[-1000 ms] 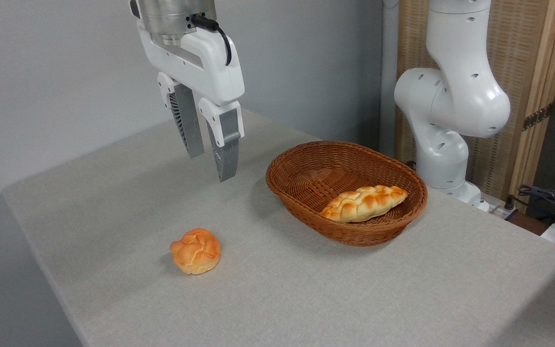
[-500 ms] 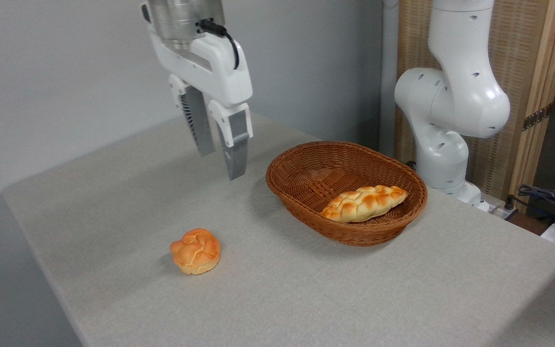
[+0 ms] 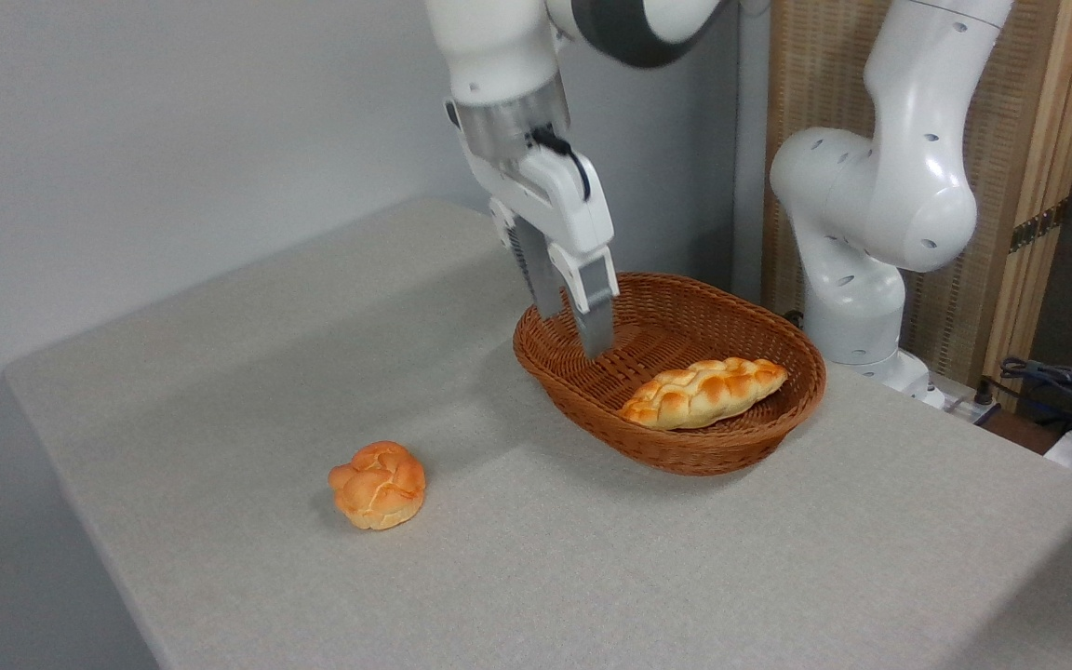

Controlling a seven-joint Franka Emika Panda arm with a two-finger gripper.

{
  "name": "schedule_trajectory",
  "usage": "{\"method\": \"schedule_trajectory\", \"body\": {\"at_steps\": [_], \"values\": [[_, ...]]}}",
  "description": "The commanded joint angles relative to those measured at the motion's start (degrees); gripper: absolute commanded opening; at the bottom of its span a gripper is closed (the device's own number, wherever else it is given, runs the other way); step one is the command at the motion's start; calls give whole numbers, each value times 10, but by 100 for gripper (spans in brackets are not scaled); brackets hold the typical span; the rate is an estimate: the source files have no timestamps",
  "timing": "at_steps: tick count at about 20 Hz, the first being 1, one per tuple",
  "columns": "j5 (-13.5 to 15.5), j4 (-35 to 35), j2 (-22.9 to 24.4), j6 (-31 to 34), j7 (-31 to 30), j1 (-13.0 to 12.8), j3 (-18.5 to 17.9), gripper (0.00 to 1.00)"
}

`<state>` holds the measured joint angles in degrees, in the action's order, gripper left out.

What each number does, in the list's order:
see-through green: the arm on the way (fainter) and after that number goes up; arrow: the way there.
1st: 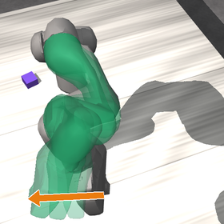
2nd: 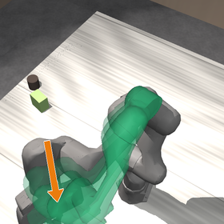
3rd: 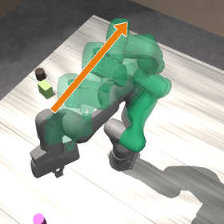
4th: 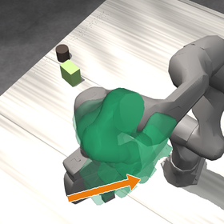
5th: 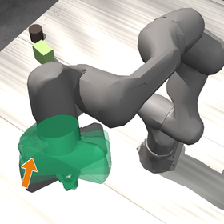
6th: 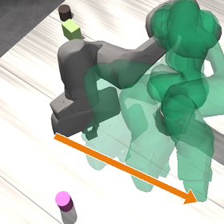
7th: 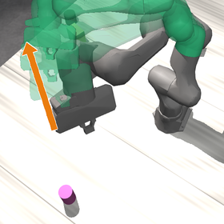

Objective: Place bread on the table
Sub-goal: 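Move the gripper over the basket and lower it onto the braided loaf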

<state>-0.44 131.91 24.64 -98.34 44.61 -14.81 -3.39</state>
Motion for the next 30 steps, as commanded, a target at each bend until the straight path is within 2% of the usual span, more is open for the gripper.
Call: {"method": "schedule_trajectory", "body": {"at_steps": [1,2,6,9,17,19,20,21,22,23,24,25,27,30], "values": [[-44,42,6,7,8,-9,-7,100],[-61,54,5,9,12,-9,-7,100],[-64,88,2,5,12,-14,-7,100],[-79,97,-1,3,14,-14,-7,100],[-80,121,-17,-33,14,-25,-7,100],[-96,127,-17,-34,14,-25,-7,97],[-102,128,-17,-34,14,-28,-7,91],[-102,129,-17,-34,14,-31,-7,77],[-102,129,-17,-38,14,-32,-7,53],[-102,129,-18,-41,14,-32,-7,34],[-102,129,-18,-39,14,-32,-7,21],[-102,129,-18,-39,14,-32,-7,14],[-102,129,-18,-39,15,-32,-7,8],[-102,128,-18,-38,15,-32,-7,8]]}}
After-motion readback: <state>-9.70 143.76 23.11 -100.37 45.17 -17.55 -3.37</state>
